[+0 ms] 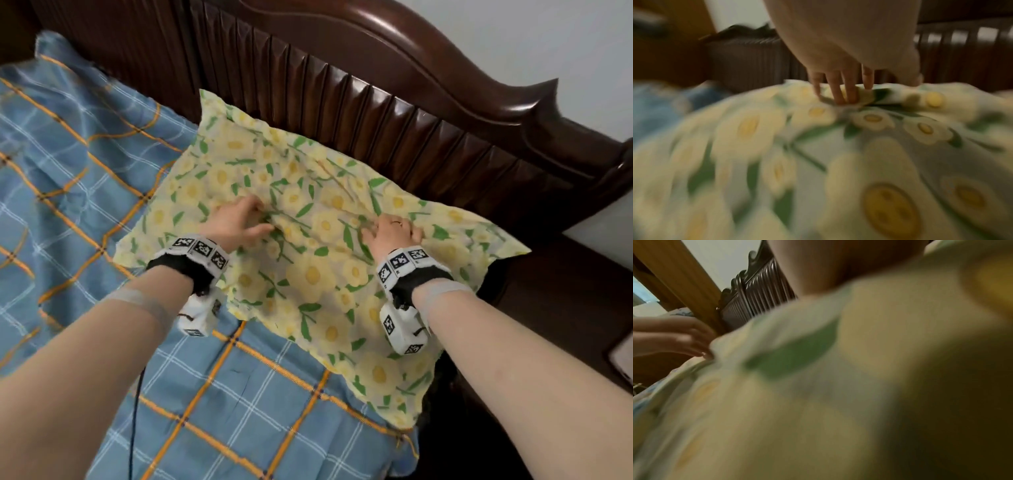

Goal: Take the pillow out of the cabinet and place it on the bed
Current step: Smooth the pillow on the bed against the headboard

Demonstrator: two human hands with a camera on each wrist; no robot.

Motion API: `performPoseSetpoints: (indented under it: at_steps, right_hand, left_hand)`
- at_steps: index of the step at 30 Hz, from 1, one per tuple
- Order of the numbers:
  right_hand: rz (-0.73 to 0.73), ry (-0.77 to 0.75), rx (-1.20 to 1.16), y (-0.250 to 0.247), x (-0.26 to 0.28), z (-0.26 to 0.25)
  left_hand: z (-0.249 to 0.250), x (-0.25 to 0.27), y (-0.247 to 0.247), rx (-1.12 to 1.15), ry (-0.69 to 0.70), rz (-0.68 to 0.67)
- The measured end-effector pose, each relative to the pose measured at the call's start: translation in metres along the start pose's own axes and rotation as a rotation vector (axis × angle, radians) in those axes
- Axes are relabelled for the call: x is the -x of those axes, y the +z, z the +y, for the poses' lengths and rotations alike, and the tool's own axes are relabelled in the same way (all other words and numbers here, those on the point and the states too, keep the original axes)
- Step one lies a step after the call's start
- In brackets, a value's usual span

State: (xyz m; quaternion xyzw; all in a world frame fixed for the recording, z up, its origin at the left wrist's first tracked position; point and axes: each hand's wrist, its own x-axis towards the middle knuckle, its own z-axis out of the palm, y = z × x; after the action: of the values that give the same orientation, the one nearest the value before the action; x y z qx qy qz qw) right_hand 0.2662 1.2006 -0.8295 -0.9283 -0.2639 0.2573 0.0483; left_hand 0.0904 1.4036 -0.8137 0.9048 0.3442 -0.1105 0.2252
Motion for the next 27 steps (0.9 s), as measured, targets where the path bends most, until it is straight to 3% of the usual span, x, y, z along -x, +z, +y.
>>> performPoseSetpoints:
  at_steps: [3,6,9,12,13,15,17,18,19,21,22,24,25,26,27]
  right_hand:
    - [0.147,0.003,-0.088,0.025,0.016,0.0]
    - [0.099,0.003,-0.046,0.043,0.02,0.006]
    - [-0.126,0.08,0.051,0.043,0.008,0.01]
    - [-0.106,0.143,-0.072,0.019,0.002,-0.002]
    - [-0.067,0.114,-0.137,0.013,0.005,-0.009]
    - [-0.098,-0.046,-0.105,0.009,0.014,-0.018]
    - [-0.237,-0.151,0.108,0.017,0.024,-0.013]
    - [-0.269,-0.1,0.141,0.021,0.024,-0.006]
    - [-0.258,0.012,0.114,0.023,0.026,-0.001]
    - [-0.137,0.241,-0.008,0.018,0.034,-0.005]
    - [-0.048,0.244,-0.046,0.018,0.04,-0.012]
    - [0.022,0.009,-0.078,0.023,0.054,-0.028]
    - [-0.027,-0.113,-0.042,0.026,0.059,-0.031]
    - [-0.111,-0.136,0.004,0.034,0.062,-0.029]
    - [-0.178,-0.06,-0.02,0.039,0.069,-0.023]
  left_hand:
    - [-0.032,-0.011,0.019,0.175,-0.36,0.223]
    - [-0.053,-0.011,0.029,0.208,-0.643,0.143]
    - [-0.065,-0.008,0.033,0.226,-0.61,-0.019]
    - [-0.059,-0.005,0.029,0.163,-0.615,0.018]
    - [-0.049,-0.002,0.026,0.061,-0.568,0.084]
    - [-0.028,0.004,0.028,-0.208,-0.244,0.151]
    - [-0.011,0.01,0.032,-0.403,0.108,-0.086]
    - [-0.009,0.012,0.034,-0.471,0.155,-0.207]
    - [-0.01,0.012,0.033,-0.508,0.104,-0.279]
    - [-0.008,0.013,0.026,-0.536,-0.068,-0.209]
    - [-0.001,0.015,0.026,-0.584,-0.04,-0.108]
    - [0.016,0.025,0.035,-0.641,0.218,0.025]
    - [0.023,0.03,0.037,-0.678,0.303,-0.026]
    - [0.024,0.033,0.04,-0.707,0.313,-0.106]
    - [0.023,0.04,0.04,-0.701,0.249,-0.2]
